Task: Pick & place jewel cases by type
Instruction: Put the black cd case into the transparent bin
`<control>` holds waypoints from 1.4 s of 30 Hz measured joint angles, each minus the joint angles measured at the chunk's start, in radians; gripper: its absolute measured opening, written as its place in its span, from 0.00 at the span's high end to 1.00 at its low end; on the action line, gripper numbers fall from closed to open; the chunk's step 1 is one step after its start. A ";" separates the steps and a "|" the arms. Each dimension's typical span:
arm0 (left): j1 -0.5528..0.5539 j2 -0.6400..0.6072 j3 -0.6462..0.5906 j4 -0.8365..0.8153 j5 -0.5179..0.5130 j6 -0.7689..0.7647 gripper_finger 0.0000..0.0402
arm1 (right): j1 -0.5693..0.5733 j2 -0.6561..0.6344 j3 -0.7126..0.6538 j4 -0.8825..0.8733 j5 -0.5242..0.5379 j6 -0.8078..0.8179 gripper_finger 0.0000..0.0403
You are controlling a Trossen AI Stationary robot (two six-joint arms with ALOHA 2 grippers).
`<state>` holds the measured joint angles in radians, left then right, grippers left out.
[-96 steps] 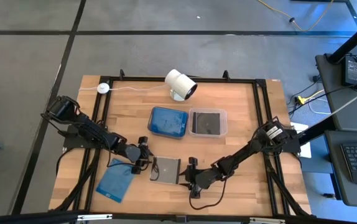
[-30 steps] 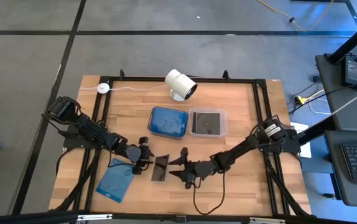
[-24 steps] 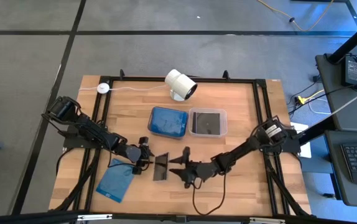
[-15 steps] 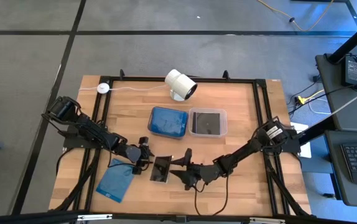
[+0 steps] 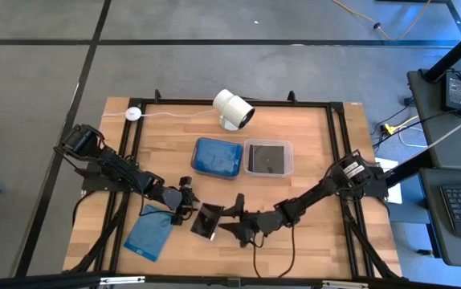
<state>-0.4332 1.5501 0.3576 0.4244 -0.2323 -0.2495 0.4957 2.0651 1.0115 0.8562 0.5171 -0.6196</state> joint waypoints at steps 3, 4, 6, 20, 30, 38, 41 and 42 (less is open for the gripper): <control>0.000 0.000 0.000 0.000 0.000 0.001 0.61 | 0.000 0.000 0.000 -0.003 -0.005 0.081 0.49; 0.000 0.000 0.000 0.000 0.000 0.000 0.61 | 0.000 0.000 0.000 -0.007 -0.005 0.114 0.49; 0.000 0.000 0.000 0.001 0.000 0.000 0.61 | 0.000 0.000 0.000 -0.026 -0.005 0.164 0.49; 0.000 0.000 0.000 0.004 0.001 0.000 0.61 | 0.000 0.000 0.000 -0.039 -0.006 0.169 0.49; 0.001 0.000 0.000 0.009 0.025 0.000 0.61 | 0.000 0.000 0.000 -0.098 -0.006 0.166 0.49; 0.001 0.000 0.000 0.008 0.025 0.001 0.61 | 0.006 0.000 0.000 -0.115 -0.004 0.050 0.52; 0.001 0.000 0.000 0.008 0.026 0.000 0.61 | 0.006 0.000 0.000 -0.127 -0.004 0.037 0.58; 0.001 0.000 0.000 0.008 0.026 0.000 0.61 | 0.006 0.000 0.000 -0.131 -0.004 0.034 0.59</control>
<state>-0.4320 1.5501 0.3576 0.4324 -0.2067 -0.2497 0.5016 2.0651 1.0119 0.7252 0.5128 -0.5859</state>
